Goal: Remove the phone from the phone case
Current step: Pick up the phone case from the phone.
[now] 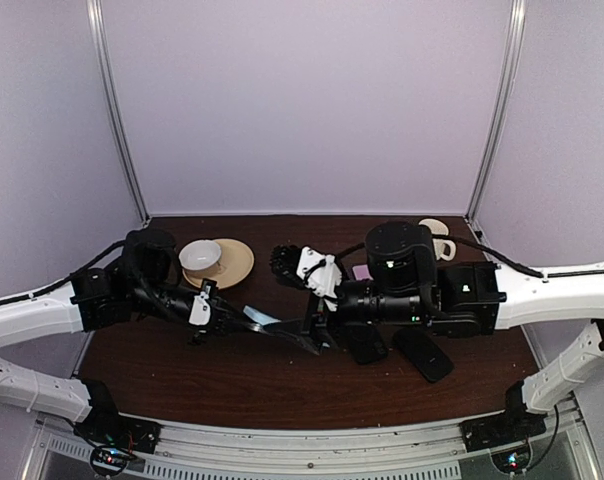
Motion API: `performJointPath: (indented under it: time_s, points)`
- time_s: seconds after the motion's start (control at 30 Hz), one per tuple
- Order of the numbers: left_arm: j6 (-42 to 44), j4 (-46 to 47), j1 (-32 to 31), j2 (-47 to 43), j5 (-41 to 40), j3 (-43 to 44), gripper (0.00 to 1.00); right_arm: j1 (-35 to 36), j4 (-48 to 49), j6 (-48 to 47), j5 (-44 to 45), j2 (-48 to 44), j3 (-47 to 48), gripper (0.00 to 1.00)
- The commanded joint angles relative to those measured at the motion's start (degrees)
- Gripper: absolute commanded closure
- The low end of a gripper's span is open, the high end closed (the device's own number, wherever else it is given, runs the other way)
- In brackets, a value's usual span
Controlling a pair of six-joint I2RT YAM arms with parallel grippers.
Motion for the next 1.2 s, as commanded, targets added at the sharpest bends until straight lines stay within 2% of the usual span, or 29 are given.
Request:
performJointPath:
  time_s: [0.0, 0.4, 0.63, 1.1, 1.17]
  points:
    - [0.7, 3.6, -0.3, -0.3, 0.8, 1.7, 1.0, 1.3, -0.9, 0.3, 2.2, 2.8, 3.3, 0.22]
    - [1.1, 3.4, -0.4, -0.8, 0.6, 1.8, 1.0, 1.9, -1.2, -0.9, 11.3, 5.9, 4.4, 0.51]
    - [1.1, 3.5, -0.3, -0.8, 0.4, 1.8, 1.0, 2.5, -1.5, -1.5, 10.4, 5.6, 3.0, 0.58]
    - [0.8, 3.9, -0.3, -1.1, -1.4, 1.6, 1.0, 5.8, -7.7, -6.5, 17.8, 8.7, 5.0, 0.8]
    - [0.8, 4.0, -0.3, -1.2, -1.7, 1.7, 1.0, 6.0, -8.7, -6.7, 18.6, 9.4, 5.7, 0.81]
